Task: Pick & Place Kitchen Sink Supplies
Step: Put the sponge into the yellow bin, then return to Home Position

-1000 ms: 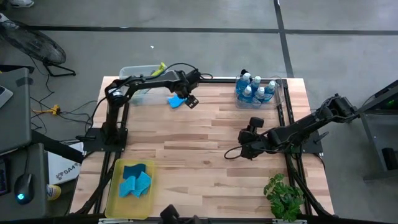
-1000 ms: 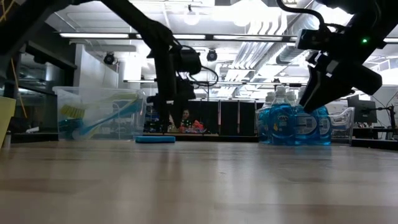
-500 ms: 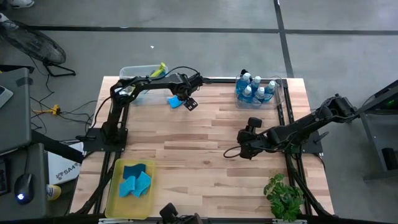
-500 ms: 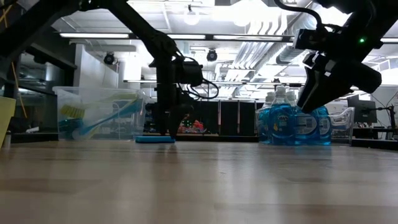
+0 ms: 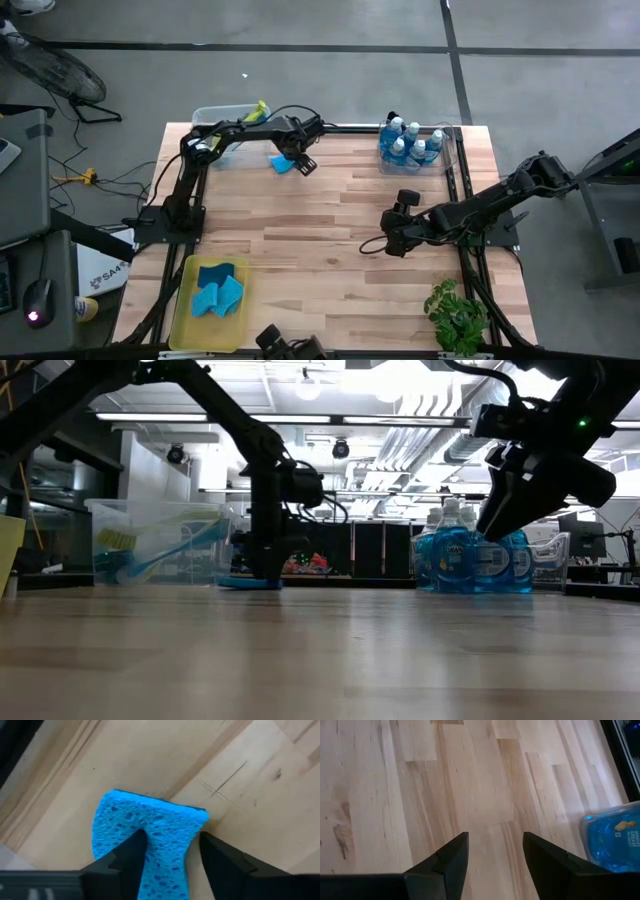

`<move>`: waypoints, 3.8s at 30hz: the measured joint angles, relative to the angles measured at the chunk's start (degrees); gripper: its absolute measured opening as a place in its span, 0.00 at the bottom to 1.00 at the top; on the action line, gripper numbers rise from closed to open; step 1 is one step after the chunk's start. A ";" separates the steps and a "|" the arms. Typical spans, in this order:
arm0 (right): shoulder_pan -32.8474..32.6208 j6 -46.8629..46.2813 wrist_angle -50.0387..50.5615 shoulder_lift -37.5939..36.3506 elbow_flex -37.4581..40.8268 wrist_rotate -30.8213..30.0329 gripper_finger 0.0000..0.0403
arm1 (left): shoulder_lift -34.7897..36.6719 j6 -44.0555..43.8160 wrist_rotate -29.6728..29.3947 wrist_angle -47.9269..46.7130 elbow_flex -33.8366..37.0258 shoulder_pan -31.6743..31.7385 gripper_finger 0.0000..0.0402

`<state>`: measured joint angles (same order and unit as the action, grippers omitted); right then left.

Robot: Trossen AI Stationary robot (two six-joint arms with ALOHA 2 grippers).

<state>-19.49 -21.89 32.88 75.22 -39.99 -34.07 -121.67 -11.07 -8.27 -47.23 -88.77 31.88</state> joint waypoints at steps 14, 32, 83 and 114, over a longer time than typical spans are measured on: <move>0.00 0.44 -0.39 0.00 0.00 -0.43 0.45 | -1.03 -1.03 -1.49 -0.01 0.15 -2.37 0.03; -0.04 -1.21 0.91 0.00 0.00 1.84 0.45 | 0.04 -1.73 1.83 -31.33 -25.43 -13.77 0.00; -0.07 -7.64 -9.45 -1.49 12.68 6.17 0.45 | 18.27 -118.07 -0.66 -31.93 0.53 -82.30 0.00; -0.07 -7.28 -10.39 -1.49 12.63 6.40 0.45 | 18.27 -116.83 -0.52 -26.94 12.14 -82.13 0.41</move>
<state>-19.55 -29.17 22.49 73.73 -27.35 -27.67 -103.39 -127.90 -8.80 -74.17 -76.63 -50.25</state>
